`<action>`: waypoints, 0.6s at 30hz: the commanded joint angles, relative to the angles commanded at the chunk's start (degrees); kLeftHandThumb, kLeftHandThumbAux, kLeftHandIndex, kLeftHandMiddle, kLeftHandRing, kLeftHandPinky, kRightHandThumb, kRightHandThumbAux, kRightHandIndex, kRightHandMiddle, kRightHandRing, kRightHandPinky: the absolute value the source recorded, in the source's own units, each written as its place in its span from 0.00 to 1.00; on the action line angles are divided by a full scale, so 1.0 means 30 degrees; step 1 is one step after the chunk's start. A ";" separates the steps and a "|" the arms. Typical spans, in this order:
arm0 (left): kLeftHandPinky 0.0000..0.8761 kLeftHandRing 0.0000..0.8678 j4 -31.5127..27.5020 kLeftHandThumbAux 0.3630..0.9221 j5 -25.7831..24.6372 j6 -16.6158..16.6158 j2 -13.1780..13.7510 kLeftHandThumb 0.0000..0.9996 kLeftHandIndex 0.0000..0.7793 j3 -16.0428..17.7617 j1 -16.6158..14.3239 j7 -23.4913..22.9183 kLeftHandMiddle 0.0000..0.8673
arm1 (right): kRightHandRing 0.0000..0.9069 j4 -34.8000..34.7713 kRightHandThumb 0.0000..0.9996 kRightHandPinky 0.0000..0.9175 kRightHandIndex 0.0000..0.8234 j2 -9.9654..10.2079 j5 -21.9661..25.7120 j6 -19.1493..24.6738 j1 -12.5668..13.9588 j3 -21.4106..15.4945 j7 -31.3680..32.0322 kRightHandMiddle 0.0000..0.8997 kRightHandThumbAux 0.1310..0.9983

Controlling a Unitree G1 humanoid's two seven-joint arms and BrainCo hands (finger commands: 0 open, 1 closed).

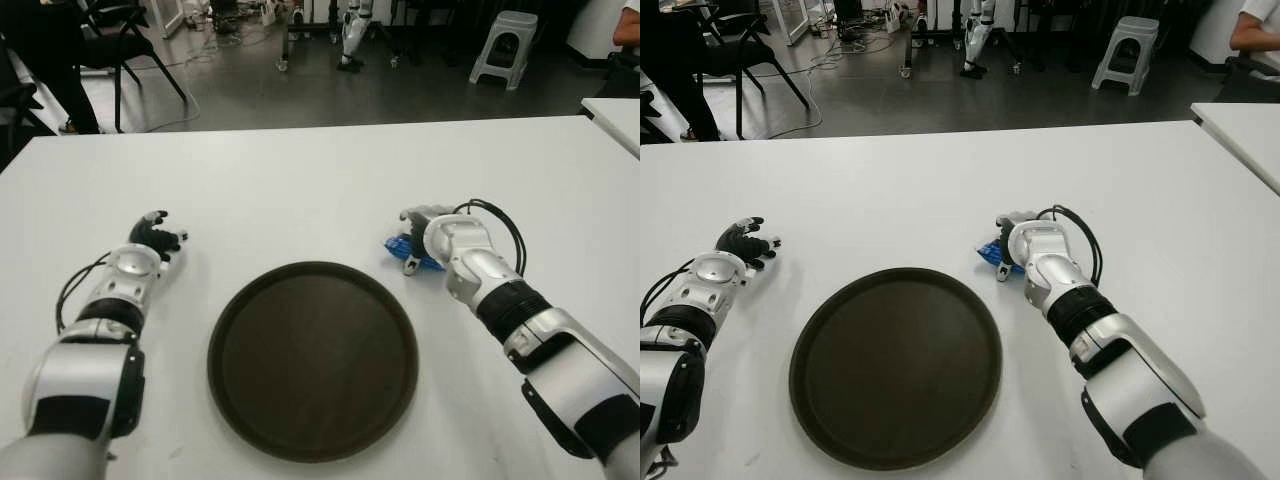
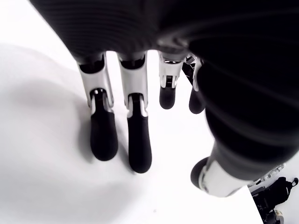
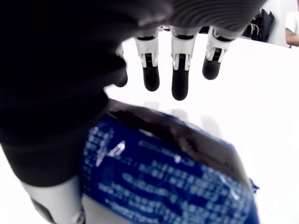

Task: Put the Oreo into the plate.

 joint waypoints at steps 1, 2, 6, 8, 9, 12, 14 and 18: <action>0.19 0.16 0.0000 0.70 0.0037 0.0006 0.0005 0.19 0.12 -0.0041 -0.0002 0.0016 0.11 | 0.16 0.0023 0.00 0.06 0.14 0.0014 0.0041 0.0075 -0.0037 0.0000 0.0077 0.15 0.81; 0.20 0.17 0.0000 0.70 0.0056 0.0010 0.0007 0.19 0.12 -0.0068 -0.0003 0.0025 0.12 | 0.15 0.0036 0.00 0.06 0.14 0.0020 0.0069 0.0122 -0.0061 0.0006 0.0124 0.15 0.81; 0.20 0.18 -0.0011 0.70 0.0016 -0.0021 0.0003 0.20 0.13 -0.0064 -0.0007 0.0025 0.13 | 0.15 0.0275 0.00 0.05 0.13 0.0094 0.0102 0.0347 -0.0195 0.0019 0.0160 0.15 0.81; 0.19 0.18 -0.0036 0.71 -0.0012 -0.0017 -0.0013 0.20 0.12 -0.0058 -0.0037 -0.0040 0.13 | 0.15 0.0343 0.00 0.06 0.14 0.0187 0.0271 0.0648 -0.0209 -0.0167 0.0225 0.15 0.81; 0.18 0.17 -0.0045 0.72 -0.0023 -0.0017 -0.0019 0.19 0.11 -0.0054 -0.0043 -0.0066 0.12 | 0.15 0.0365 0.00 0.05 0.14 0.0226 0.0362 0.0784 -0.0225 -0.0255 0.0293 0.15 0.80; 0.16 0.16 -0.0056 0.74 -0.0077 0.0016 -0.0034 0.19 0.10 -0.0012 -0.0046 -0.0102 0.11 | 0.15 0.0363 0.00 0.05 0.13 0.0315 0.0573 0.1161 -0.0296 -0.0398 0.0555 0.15 0.80; 0.16 0.15 -0.0051 0.74 -0.0102 0.0016 -0.0030 0.18 0.10 0.0016 -0.0034 -0.0106 0.11 | 0.15 0.0348 0.00 0.04 0.13 0.0316 0.0606 0.1263 -0.0325 -0.0357 0.0633 0.15 0.79; 0.15 0.15 -0.0045 0.74 -0.0117 -0.0001 -0.0012 0.18 0.10 0.0042 -0.0013 -0.0121 0.11 | 0.14 0.0311 0.00 0.03 0.11 0.0219 0.0524 0.1191 -0.0350 -0.0147 0.0648 0.14 0.78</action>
